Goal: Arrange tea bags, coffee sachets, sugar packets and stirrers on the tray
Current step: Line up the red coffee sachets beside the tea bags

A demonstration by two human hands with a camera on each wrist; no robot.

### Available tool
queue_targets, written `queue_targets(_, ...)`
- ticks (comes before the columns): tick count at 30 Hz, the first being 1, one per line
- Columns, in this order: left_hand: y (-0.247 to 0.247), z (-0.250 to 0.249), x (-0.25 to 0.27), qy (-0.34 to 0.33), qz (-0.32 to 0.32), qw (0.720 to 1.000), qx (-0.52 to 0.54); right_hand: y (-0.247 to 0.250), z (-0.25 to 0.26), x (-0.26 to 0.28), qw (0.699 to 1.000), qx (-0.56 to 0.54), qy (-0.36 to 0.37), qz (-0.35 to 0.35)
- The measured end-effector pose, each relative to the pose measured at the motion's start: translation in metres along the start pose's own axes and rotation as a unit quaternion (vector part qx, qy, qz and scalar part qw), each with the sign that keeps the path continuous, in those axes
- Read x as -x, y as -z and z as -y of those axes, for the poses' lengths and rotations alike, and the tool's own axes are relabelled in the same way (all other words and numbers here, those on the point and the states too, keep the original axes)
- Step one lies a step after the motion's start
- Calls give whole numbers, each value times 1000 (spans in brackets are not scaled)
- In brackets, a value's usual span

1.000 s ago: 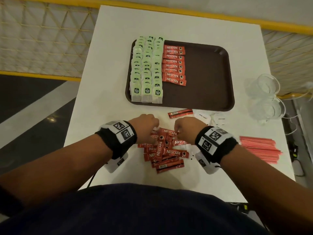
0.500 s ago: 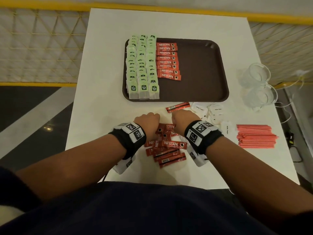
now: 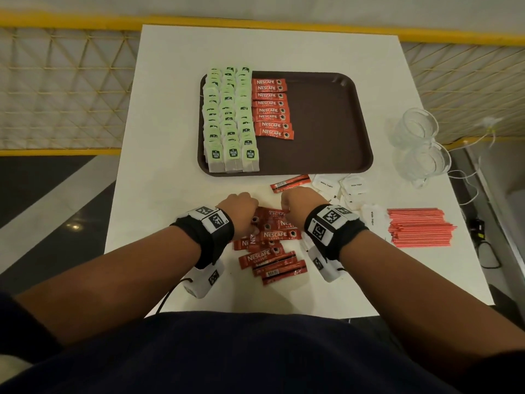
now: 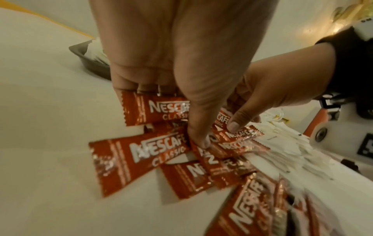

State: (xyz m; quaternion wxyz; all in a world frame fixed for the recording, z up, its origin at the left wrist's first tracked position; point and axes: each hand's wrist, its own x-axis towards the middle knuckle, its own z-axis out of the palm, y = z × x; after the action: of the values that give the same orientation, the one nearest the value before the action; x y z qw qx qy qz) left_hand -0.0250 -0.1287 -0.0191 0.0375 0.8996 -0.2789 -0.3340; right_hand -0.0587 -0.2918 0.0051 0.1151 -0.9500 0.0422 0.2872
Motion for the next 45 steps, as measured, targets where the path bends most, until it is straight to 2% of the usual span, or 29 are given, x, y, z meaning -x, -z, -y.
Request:
queue_targets(5,5,6,-4,10,-26,997,70,7,-5,-9,1000,-10,-8,7)
queue_targets(10,16,15,-9,6,-3,996,87,21,-10,-19,999,-42,-18,25)
queue_targets(13,26,24,-9,7,-7,983,183,27,-18,-22,993,-115,-24,21)
queue_targets(15,33,28,-7,0,-34,970,242,27,-25,-20,980,-198,-16,-2)
queue_targets(17,41,33,-6,-2,-53,945,323,30,-30,-20,959,-282,-11,-7)
queue_targets(20,55,33,-6,3,-70,872,484,38,-32,-25,929,-370,-8,12)
queue_targets(22,64,31,-11,0,-94,836,541,42,-32,-29,915,-402,6,24)
queue_targets(26,76,26,-25,1,-144,806,574,49,-29,-41,868,-496,2,27)
queue_targets(28,80,26,-33,0,-157,810,564,54,-28,-48,858,-512,1,34)
queue_targets(29,81,27,-38,-3,-161,815,556,56,-29,-51,866,-498,7,34)
queue_targets(33,85,28,-49,1,-180,828,531,64,-35,-64,933,-357,31,-16)
queue_targets(36,86,33,-57,16,-190,841,506,70,-39,-72,954,-293,31,-59)
queue_targets(38,88,33,-60,24,-185,842,507,74,-42,-76,959,-272,40,-71)
queue_targets(42,92,28,-65,25,-188,863,469,79,-41,-81,959,-262,71,-80)
queue_targets(45,95,27,-68,24,-200,842,500,79,-44,-86,931,-354,36,-80)
